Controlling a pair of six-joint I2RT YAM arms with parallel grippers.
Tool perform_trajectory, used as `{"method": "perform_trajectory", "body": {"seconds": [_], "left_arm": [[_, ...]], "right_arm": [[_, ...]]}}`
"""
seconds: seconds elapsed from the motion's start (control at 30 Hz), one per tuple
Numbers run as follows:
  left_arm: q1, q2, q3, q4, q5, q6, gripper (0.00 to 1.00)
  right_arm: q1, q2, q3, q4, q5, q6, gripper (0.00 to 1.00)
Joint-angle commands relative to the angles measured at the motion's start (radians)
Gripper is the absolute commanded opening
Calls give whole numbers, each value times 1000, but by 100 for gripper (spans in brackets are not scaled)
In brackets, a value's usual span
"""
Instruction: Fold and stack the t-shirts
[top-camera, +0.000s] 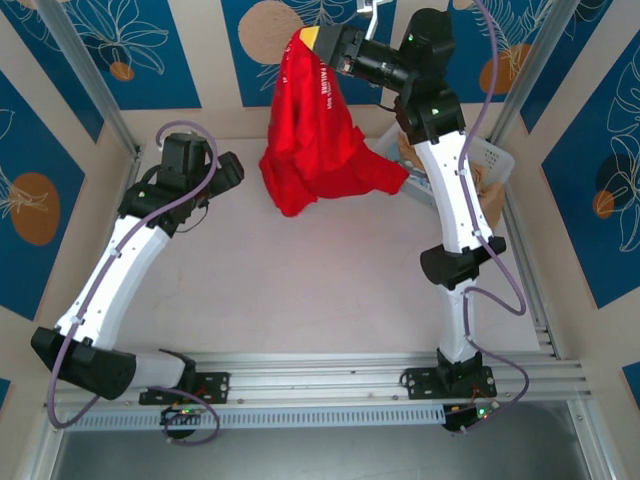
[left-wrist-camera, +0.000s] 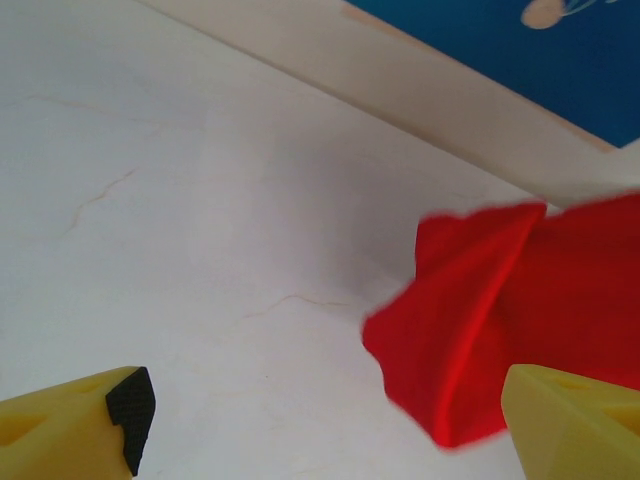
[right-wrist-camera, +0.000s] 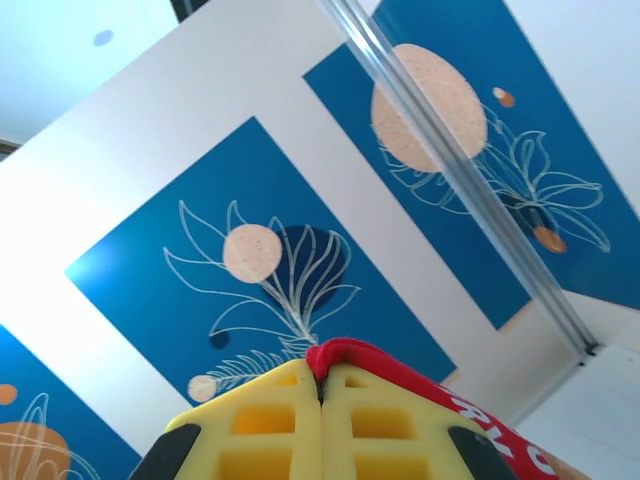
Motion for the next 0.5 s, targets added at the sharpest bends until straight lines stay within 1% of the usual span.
{"method": "perform_trajectory", "body": {"seconds": [0.0,0.1,0.17,0.2,0.27,0.3,0.4,0.47], "left_arm": [[10,-41,23,-79,-87,-45,91],[12,-58,10,-89,-113,-51,91],[15,-65,9,-104,-133,-58,91],[18,-69,7,-109,-137,-60,91],[22,-75,2,-119,-140,-62,90],[23,-77,-7,-124,-135,-65,90],[26,-79,-48,-134,-105,-82,90],[27,-74,-81,-145,-73,-95,89]], "right_arm": [[23,-35,20,74,-56,36,0],[46,-82,-79,-13,-92,-42,0],[82,-140,-191,-99,-112,-139,0],[104,-188,-281,-138,-113,-199,0],[140,-311,-530,-156,-83,-291,0],[152,-380,-679,-155,-45,-321,0],[142,-544,-1072,-178,52,-367,0],[133,-620,-1282,-231,153,-405,0]]}}
